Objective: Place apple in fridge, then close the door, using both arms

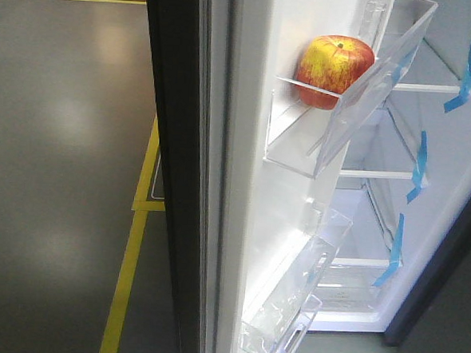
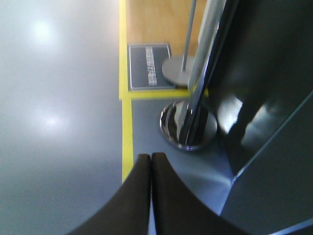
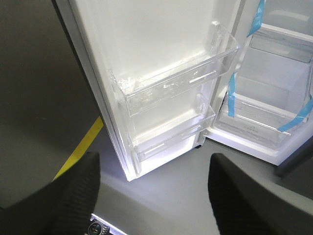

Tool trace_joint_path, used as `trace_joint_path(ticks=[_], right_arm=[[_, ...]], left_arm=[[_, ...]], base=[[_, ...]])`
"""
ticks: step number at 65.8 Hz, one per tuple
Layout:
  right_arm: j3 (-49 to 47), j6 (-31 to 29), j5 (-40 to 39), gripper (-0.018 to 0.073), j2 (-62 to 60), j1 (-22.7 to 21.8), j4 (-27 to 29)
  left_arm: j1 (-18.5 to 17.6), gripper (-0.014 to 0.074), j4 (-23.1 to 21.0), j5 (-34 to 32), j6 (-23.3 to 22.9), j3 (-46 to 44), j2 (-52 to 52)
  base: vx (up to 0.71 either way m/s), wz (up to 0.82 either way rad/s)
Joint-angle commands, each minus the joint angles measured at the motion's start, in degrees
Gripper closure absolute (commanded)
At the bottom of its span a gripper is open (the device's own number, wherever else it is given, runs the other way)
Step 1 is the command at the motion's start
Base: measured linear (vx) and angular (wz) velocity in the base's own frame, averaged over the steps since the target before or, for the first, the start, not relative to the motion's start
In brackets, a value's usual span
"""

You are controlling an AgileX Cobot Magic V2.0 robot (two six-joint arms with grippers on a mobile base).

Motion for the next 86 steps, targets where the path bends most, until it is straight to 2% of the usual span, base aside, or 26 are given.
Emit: trace_joint_path(ticks=[1,9,21,28,37,45,62,72,86], right_arm=[[-1.1,0.0,0.1,0.0107,1.0,-0.2,-0.1],[-1.1,0.0,0.1,0.0107,1.0,-0.2,-0.1],[-1.1,0.0,0.1,0.0107,1.0,-0.2,-0.1],[-1.1,0.0,0.1,0.0107,1.0,-0.2,-0.1],[-1.1,0.0,0.1,0.0107,1.0,-0.2,-0.1],[-1.1,0.0,0.1,0.0107,1.0,-0.2,-0.1],[-1.1,0.0,0.1,0.0107,1.0,-0.2,-0.2],[-1.1,0.0,0.1,0.0107,1.0,-0.2,-0.2],[-1.1,0.0,0.1,0.0107,1.0,-0.2,-0.2]], left_arm=[[-0.2,0.0602,-5.5,-3.0,5.8,-4.6,5.4],[-0.2,0.0602,-15.5,-1.9,17.2,-8.9,12.5],[-0.2,0.0602,-34.5,4.9,37.1,-16.4,21.9],[-0.2,0.0602,-43.5,9.0,45.9,-20.2,26.4],[-0.2,0.0602,-51.6,13.2,52.6,-24.6,31.7],[-1.0,0.0602,-56.1,19.0,56.4,-29.1,36.2],[-4.7,0.0602,-60.4,28.1,58.0,-37.7,43.5],[-7.5,0.0602,-61.6,30.1,58.0,-41.3,45.6],[-12.1,0.0602,-63.3,29.0,58.0,-42.5,46.2]], base=[[0.00,0.00],[0.00,0.00],[0.00,0.00],[0.00,0.00],[0.00,0.00],[0.00,0.00],[0.00,0.00],[0.00,0.00],[0.00,0.00]])
